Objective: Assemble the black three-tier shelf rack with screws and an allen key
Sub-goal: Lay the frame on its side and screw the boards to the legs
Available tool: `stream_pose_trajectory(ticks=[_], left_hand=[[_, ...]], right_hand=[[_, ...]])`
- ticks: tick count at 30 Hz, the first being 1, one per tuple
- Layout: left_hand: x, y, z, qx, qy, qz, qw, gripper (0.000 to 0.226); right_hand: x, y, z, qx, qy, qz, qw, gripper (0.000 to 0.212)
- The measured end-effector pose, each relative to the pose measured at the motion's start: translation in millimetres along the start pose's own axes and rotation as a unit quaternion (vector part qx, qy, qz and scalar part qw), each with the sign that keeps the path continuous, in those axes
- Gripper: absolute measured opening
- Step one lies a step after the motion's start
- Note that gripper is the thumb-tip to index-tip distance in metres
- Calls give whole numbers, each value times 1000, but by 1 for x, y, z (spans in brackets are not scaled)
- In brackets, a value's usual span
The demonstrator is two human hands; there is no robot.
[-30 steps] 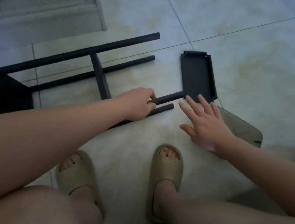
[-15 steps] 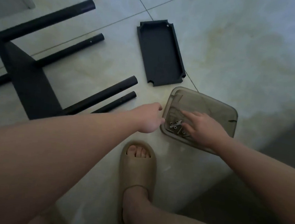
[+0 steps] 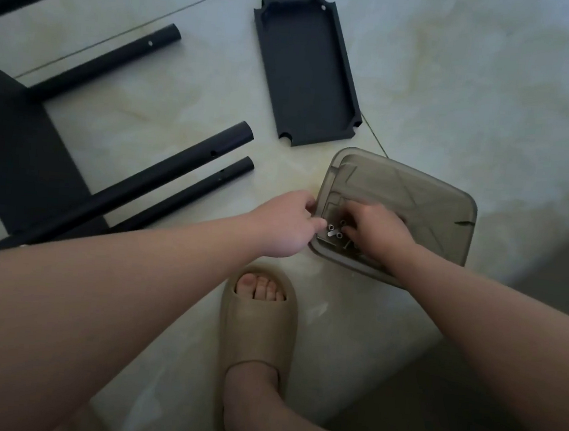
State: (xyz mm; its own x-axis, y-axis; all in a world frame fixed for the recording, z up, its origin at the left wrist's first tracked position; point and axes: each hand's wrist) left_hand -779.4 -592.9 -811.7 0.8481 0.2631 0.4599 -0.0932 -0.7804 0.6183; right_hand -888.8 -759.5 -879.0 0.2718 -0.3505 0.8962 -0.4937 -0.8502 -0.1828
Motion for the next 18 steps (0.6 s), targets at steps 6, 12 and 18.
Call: stream_pose_trajectory(ticks=[6, 12, 18], left_hand=[[-1, -1, 1, 2, 2, -4, 1000, 44], [6, 2, -7, 9, 13, -20, 1000, 39], [52, 20, -30, 102, 42, -140, 984, 25]], right_hand=[[-2, -3, 3, 16, 13, -13, 1000, 18], [23, -10, -16, 22, 80, 11, 996, 20], [90, -44, -45, 98, 190, 65, 975, 12]])
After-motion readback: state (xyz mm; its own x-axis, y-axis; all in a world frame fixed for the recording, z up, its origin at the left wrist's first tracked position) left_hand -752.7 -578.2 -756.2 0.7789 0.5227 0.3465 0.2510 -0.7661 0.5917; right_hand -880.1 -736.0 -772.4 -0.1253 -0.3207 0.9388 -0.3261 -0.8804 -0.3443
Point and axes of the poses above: each hand's wrist, its own z-axis towards the middle knuckle, its own x-axis out of the back of the hand, y = z × x, and after that the axes turned 11 degrees about y, right-handed
